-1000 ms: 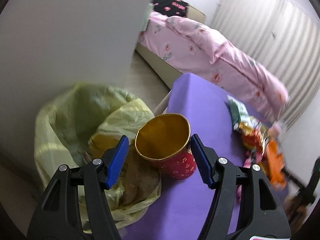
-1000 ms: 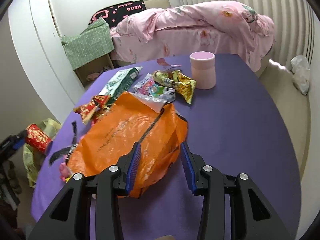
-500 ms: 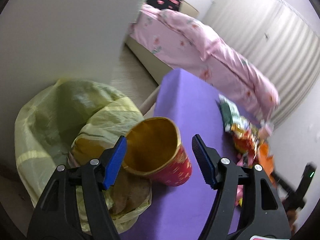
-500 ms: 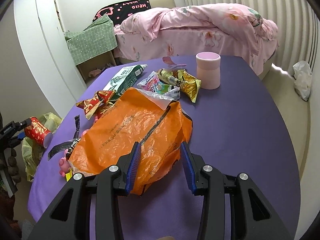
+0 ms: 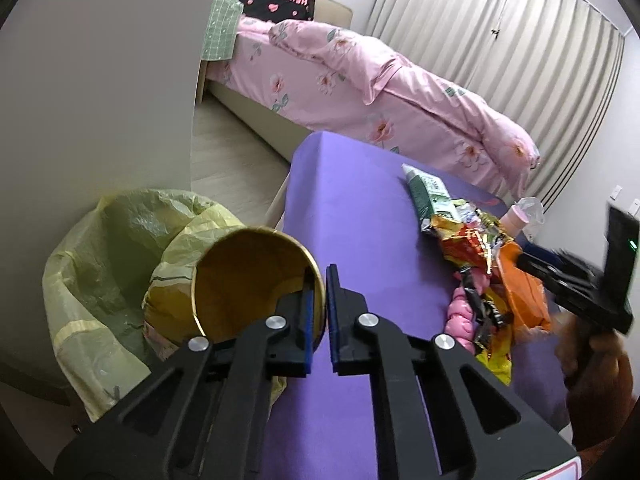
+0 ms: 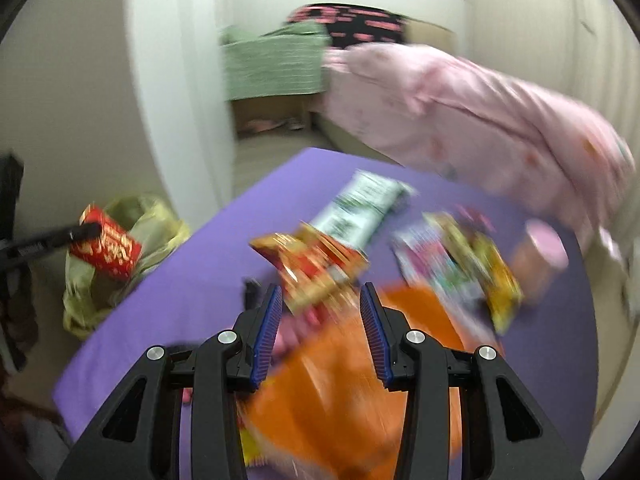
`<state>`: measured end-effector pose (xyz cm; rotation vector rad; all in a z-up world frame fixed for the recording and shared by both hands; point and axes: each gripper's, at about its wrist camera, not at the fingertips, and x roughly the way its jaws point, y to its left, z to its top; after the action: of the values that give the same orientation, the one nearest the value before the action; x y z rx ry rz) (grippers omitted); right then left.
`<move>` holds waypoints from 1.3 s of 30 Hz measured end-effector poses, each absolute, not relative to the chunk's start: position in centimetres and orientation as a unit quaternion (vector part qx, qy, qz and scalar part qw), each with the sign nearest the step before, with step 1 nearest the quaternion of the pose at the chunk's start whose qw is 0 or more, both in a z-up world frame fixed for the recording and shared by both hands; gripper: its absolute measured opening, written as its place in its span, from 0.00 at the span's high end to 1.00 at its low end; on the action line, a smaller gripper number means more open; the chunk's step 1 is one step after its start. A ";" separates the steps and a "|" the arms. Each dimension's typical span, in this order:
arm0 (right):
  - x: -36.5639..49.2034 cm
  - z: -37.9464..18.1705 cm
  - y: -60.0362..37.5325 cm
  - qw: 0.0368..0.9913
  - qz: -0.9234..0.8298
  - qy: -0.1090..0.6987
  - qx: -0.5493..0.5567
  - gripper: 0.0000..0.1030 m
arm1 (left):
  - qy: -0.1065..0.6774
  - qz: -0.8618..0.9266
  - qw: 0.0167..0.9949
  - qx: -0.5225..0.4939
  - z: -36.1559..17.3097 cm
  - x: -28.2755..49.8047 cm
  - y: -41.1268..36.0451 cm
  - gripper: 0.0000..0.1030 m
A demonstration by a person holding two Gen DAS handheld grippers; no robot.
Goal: Collect trash
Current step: 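Grasp the red snack wrapper with the right tool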
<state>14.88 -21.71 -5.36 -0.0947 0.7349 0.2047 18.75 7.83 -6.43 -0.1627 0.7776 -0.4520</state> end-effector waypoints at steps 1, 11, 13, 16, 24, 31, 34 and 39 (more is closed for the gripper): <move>16.0 -5.3 -21.0 0.922 0.119 0.363 -0.064 0.62 | 0.372 -0.219 0.899 -0.078 -6.2 18.6 8.0 0.95; 23.1 -8.3 -22.2 0.882 0.134 0.447 -0.069 0.62 | 0.363 -0.231 0.898 -0.091 -5.4 18.0 8.4 0.95; 22.7 -8.8 -22.6 0.875 0.149 0.459 -0.048 0.62 | 0.363 -0.233 0.898 -0.091 -5.4 18.1 8.1 0.95; 21.7 -8.8 -22.1 0.873 0.157 0.459 -0.058 0.62 | 0.366 -0.237 0.896 -0.090 -5.5 18.1 7.7 0.95; 16.8 -5.3 -21.4 0.904 0.147 0.393 -0.081 0.62 | 0.367 -0.238 0.896 -0.084 -5.7 17.9 7.5 0.95; 16.9 -7.3 -20.6 0.891 0.144 0.419 -0.100 0.62 | 0.366 -0.241 0.894 -0.090 -5.7 17.5 7.2 0.95; 17.6 -8.6 -20.6 0.882 0.150 0.439 -0.084 0.60 | 0.363 -0.240 0.896 -0.086 -5.4 17.2 7.3 0.95; 17.3 -8.6 -19.9 0.886 0.141 0.430 -0.101 0.68 | 0.359 -0.233 0.900 -0.088 -5.1 16.9 7.9 0.95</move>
<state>17.30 -19.89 -8.59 -0.2108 0.8941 0.2937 16.89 7.92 -5.07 -0.1816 0.7427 -0.4822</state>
